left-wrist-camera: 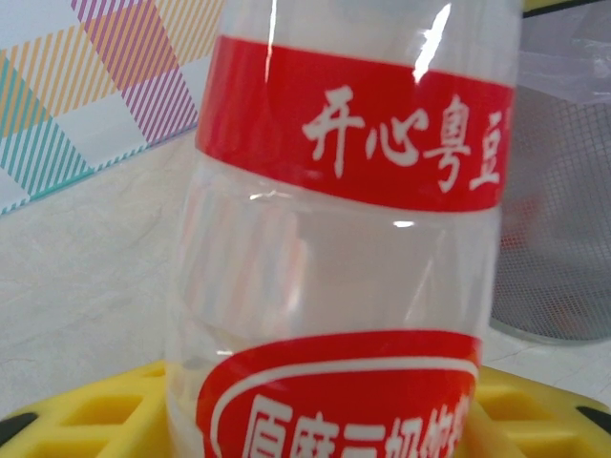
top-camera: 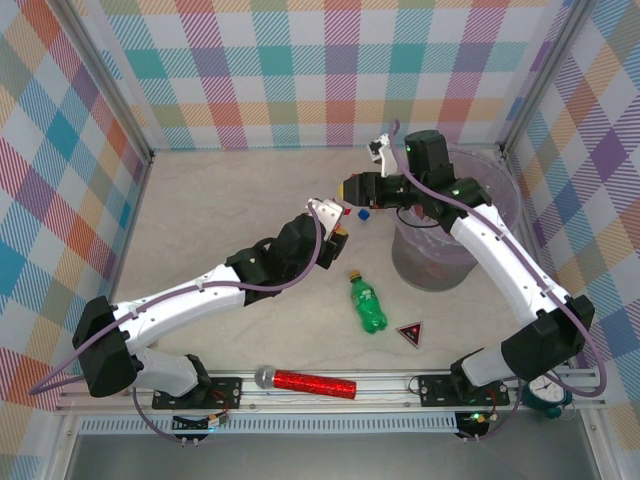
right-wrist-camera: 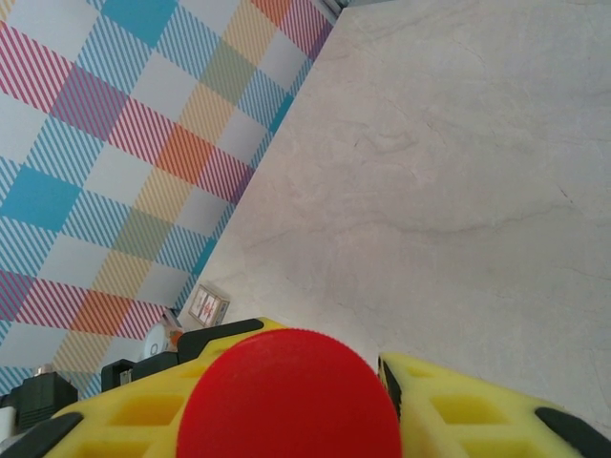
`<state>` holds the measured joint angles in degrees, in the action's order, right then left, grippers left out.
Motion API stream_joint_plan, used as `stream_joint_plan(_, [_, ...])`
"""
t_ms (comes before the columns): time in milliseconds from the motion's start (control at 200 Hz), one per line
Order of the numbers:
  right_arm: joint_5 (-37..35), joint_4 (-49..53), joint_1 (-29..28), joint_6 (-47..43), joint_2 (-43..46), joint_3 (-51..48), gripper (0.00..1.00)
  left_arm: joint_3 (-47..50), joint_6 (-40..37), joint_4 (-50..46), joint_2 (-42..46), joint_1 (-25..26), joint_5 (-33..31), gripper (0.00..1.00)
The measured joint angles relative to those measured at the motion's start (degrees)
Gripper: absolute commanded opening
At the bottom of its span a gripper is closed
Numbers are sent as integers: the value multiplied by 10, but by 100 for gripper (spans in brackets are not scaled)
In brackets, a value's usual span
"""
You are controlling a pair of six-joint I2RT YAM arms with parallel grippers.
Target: Put the plastic bottles in the bin
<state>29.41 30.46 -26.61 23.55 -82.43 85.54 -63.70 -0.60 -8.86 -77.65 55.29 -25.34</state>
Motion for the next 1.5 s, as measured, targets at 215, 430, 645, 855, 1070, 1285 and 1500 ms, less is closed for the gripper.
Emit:
stream_joint_plan(215, [-32,9,0,-2,0,8,37,0,7,2,-1,0,3,96])
stream_joint_plan(430, [-61,21,11,-15,0,45,37,0,10,2,-1,0,4,100])
stream_joint_plan(645, [-82,63,105,-47,0,150,36,16,27,-3,15,0,25,100])
stream_joint_plan(855, [-87,102,283,-60,18,229,36,24,43,-15,17,0,52,100])
stream_joint_plan(1070, [-84,134,415,-61,40,230,37,22,49,-16,-26,-3,62,98])
stream_joint_plan(1285, [-68,157,427,-69,36,213,36,11,60,-16,-71,-21,69,96])
stream_joint_plan(1500, [-12,153,427,-59,11,161,36,-7,71,-11,-115,-52,81,93])
